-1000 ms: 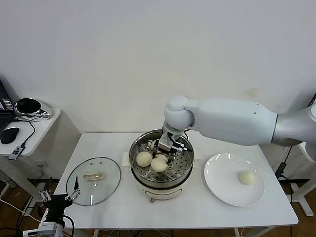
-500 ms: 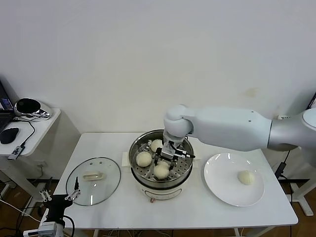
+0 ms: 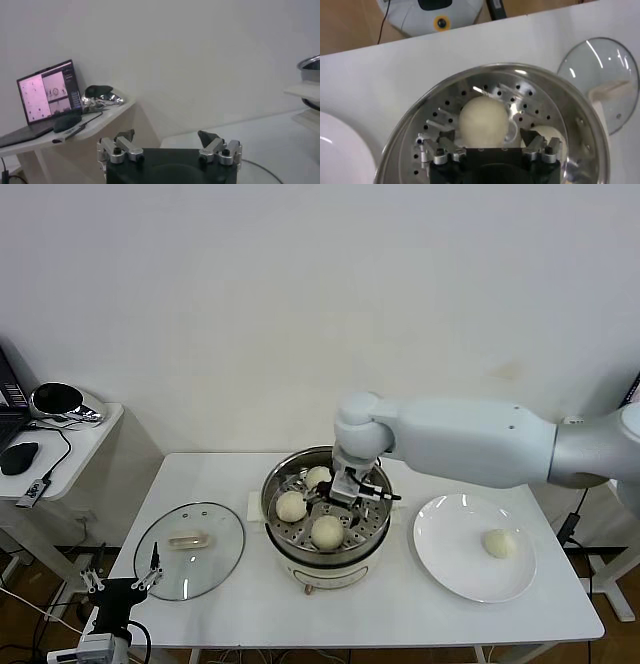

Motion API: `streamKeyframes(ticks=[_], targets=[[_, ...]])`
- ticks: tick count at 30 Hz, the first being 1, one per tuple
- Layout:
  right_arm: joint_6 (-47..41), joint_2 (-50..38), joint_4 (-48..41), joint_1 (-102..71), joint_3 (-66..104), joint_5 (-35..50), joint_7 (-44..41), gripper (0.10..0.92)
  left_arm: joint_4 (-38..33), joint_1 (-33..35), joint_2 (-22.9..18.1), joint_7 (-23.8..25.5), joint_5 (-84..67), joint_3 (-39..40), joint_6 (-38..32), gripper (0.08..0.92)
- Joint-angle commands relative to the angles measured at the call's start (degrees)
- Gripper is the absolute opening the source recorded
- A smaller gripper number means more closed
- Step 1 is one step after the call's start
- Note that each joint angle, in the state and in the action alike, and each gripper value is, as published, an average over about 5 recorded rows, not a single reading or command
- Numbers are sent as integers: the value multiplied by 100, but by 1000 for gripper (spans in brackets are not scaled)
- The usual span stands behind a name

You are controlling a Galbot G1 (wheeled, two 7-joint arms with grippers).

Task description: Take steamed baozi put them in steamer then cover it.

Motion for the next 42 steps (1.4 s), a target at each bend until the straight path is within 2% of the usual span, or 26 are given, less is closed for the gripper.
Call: streamKeyframes(ticks=[1,5,10,14,20,26,33,42], targets=[[-447,-653,152,463,125,374,-266,822,-11,-8,24,2,-6,0,3,823],[-1309,-1290,354,758,195,720,-490,823,-14,-28,72,5,-14,0,2,823],[-3089,-2316,751,934,84,666,-348,823,-1,-57,125,10,-12,41,-2,823],[-3695,-3243,958,665,214,439,-109,823,38,-81,175,12,-11,86,-9,823],[-3518,-4211,880,-492,959,-295,-69,823,91,-115,228,14,8,164,-15,823],[-3208,-4606,452,-2717,2875,-849,-80,823,113,-154,222,19,69,241,13,823],[-3033,-4340,-147,-4923,4754,-1398,-48,823,96,-123,212,22,105,246,31,823],[-2806,-3753,-998,-5462,5216,-1756,-32,823,75,-57,203,22,114,167,40,823]])
